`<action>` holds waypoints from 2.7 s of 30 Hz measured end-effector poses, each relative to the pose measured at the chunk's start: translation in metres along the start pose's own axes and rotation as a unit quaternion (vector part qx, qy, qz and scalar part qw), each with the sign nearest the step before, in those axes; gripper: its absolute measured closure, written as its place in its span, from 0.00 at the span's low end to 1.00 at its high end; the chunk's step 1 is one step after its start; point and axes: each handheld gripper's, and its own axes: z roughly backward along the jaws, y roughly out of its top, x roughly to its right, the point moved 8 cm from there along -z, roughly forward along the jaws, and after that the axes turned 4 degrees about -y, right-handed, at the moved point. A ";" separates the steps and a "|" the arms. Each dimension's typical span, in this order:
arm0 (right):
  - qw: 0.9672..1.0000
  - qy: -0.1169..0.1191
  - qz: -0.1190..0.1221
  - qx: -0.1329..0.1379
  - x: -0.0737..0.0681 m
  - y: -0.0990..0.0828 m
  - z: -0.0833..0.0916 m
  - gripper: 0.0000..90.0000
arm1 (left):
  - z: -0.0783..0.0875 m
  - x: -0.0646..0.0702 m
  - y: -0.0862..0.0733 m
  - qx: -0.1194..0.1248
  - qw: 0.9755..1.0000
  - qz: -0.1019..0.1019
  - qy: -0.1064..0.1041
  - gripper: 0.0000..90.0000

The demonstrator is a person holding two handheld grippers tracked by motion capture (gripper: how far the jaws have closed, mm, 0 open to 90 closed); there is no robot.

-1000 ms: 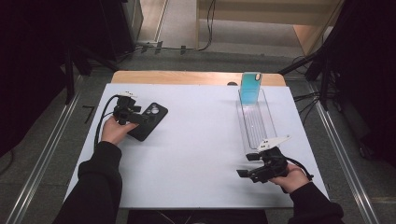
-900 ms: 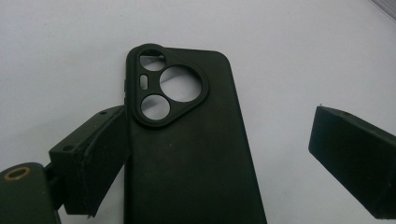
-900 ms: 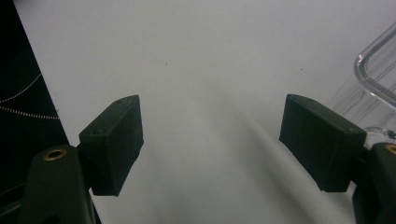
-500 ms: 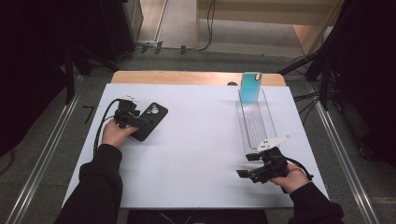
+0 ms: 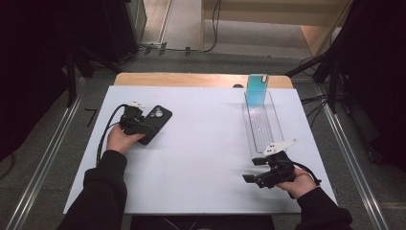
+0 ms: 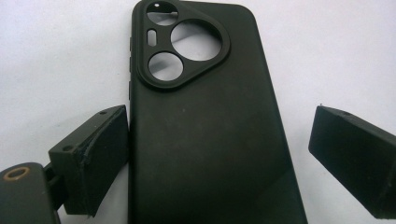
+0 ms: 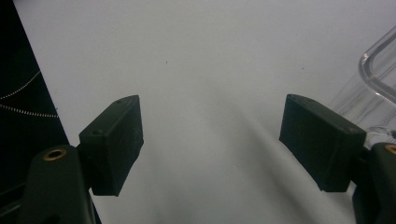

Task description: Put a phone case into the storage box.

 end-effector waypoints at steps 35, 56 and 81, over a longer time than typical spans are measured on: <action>1.000 -0.004 0.015 0.009 -0.002 0.002 -0.001 0.22 | -0.001 0.003 -0.004 0.002 0.998 -0.024 0.066 0.16; 0.999 0.002 0.038 0.026 -0.005 0.004 0.002 0.21 | 0.029 0.035 0.023 0.030 1.000 -0.002 -0.010 0.17; 0.998 0.029 -0.001 0.050 -0.018 0.024 0.015 0.21 | 0.063 0.112 0.019 0.022 0.997 -0.017 -0.066 0.16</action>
